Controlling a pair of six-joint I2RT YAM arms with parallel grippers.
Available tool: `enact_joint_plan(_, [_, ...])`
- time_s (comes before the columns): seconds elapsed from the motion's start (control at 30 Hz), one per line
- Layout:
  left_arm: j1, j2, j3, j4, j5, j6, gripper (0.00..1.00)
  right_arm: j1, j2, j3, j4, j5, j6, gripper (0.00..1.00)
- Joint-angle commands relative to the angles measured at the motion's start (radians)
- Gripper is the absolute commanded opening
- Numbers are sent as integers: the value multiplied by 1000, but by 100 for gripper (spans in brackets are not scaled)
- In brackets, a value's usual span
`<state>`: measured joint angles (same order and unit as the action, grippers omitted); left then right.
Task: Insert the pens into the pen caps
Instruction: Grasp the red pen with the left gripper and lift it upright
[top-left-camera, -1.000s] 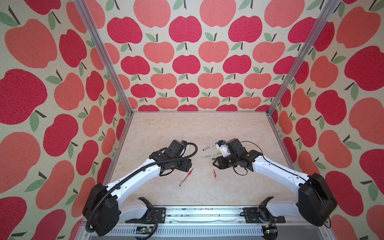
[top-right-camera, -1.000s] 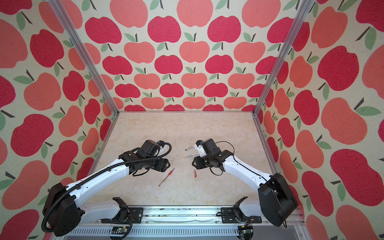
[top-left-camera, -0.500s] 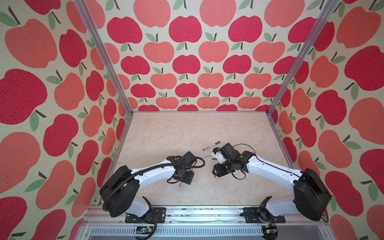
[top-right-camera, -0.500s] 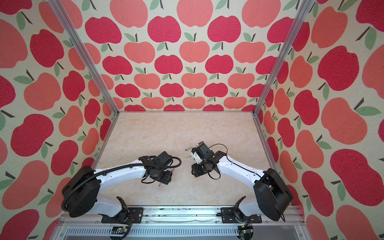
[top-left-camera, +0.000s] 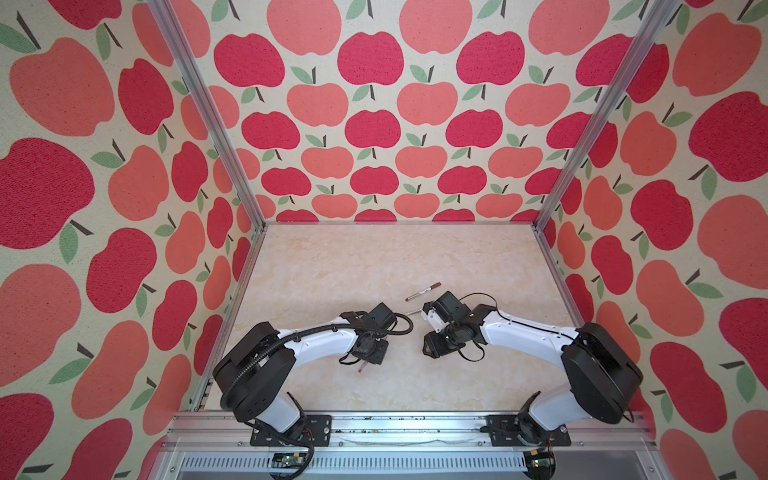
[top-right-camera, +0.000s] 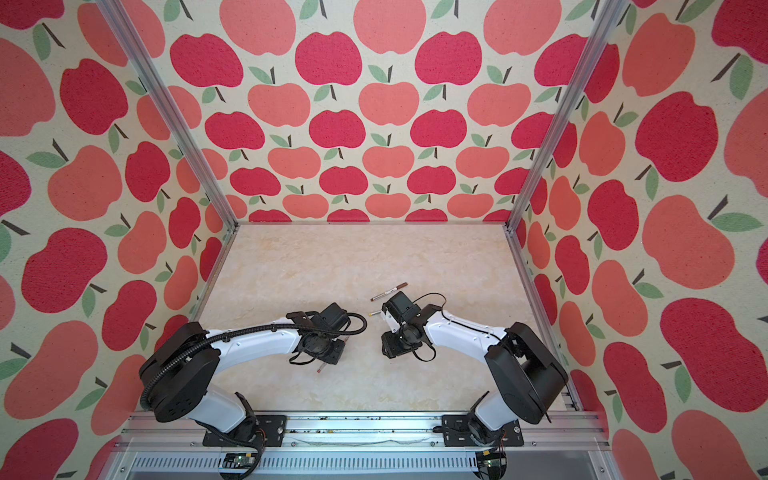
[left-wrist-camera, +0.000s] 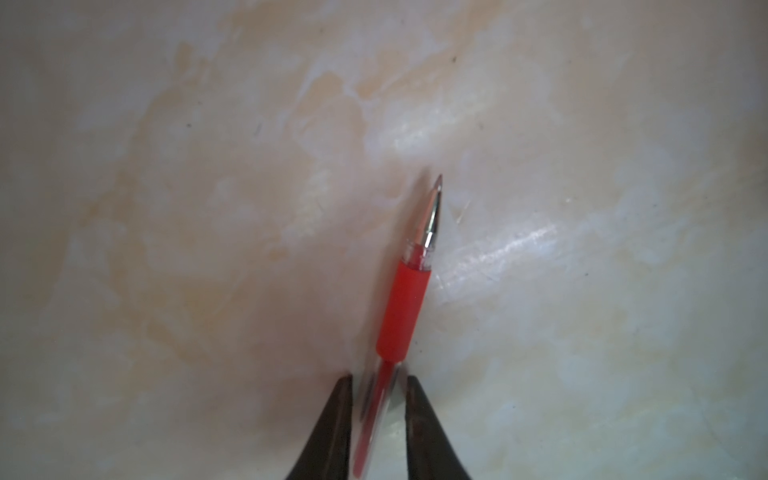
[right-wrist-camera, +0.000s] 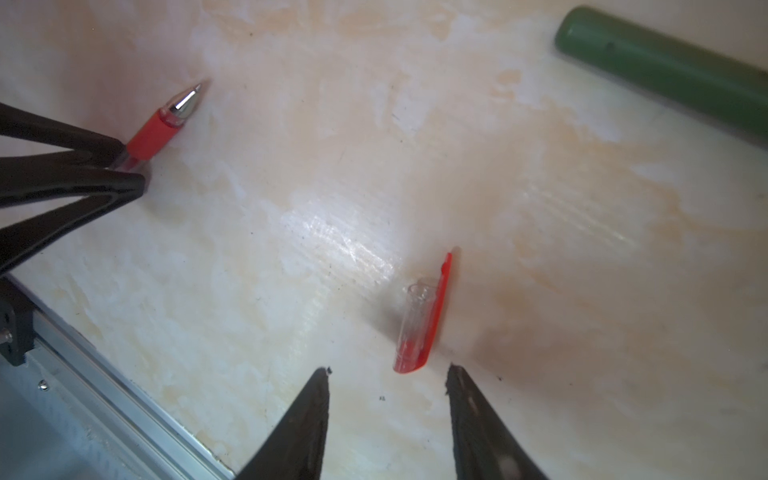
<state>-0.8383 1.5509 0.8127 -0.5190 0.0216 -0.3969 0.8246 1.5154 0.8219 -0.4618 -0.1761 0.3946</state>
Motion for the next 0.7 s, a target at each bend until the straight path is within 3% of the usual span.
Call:
enact_joint_plan(0.0, [-3, 47, -12, 13, 5, 8, 14, 4, 16, -7, 15, 0, 21, 49])
enact_joint_plan(0.2, [-1, 32, -17, 14, -1, 11, 3, 4, 50, 6, 7, 26, 20, 53])
enact_joint_plan(0.67, [41, -68, -43, 58, 45, 30, 2, 4, 100, 41, -32, 147, -43, 55])
